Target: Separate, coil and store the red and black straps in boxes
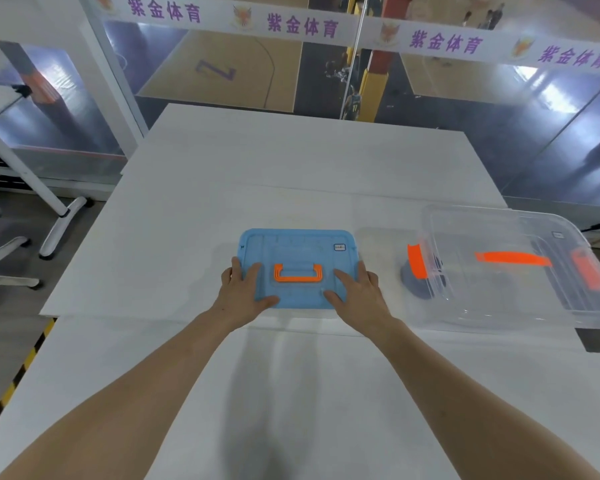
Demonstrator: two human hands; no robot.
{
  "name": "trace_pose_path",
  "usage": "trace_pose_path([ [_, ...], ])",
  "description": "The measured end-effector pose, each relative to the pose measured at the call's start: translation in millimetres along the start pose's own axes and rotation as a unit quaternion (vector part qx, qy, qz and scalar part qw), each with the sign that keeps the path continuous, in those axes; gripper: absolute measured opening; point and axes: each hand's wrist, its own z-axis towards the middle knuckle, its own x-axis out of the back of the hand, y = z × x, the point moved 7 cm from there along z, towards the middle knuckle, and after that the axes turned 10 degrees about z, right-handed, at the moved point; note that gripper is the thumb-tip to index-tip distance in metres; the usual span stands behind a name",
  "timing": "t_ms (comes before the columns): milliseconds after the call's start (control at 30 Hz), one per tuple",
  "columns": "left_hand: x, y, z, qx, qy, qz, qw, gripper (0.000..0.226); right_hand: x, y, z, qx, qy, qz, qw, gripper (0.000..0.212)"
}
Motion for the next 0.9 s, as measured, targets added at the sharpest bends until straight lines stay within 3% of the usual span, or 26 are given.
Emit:
trace_pose_path([
  [500, -6.2, 1.7, 10.6, 0.019, 0.007, -0.066, 0.998, 0.106, -6.5, 11.0, -4.5, -0.025, -0.022, 0.010, 0.999, 0.071],
  [767, -6.2, 0.1, 9.8, 0.009, -0.011, 0.032, 0.999, 0.108, -10.6, 10.3, -5.7, -0.039, -0.038, -0.039, 0.998, 0.072],
  [900, -2.4, 8.0, -5.3, 0.012, -0.017, 0.077, 0.997, 0.095, -2.1, 6.0, -15.2, -0.038, -0.024, -0.058, 0.997, 0.068],
])
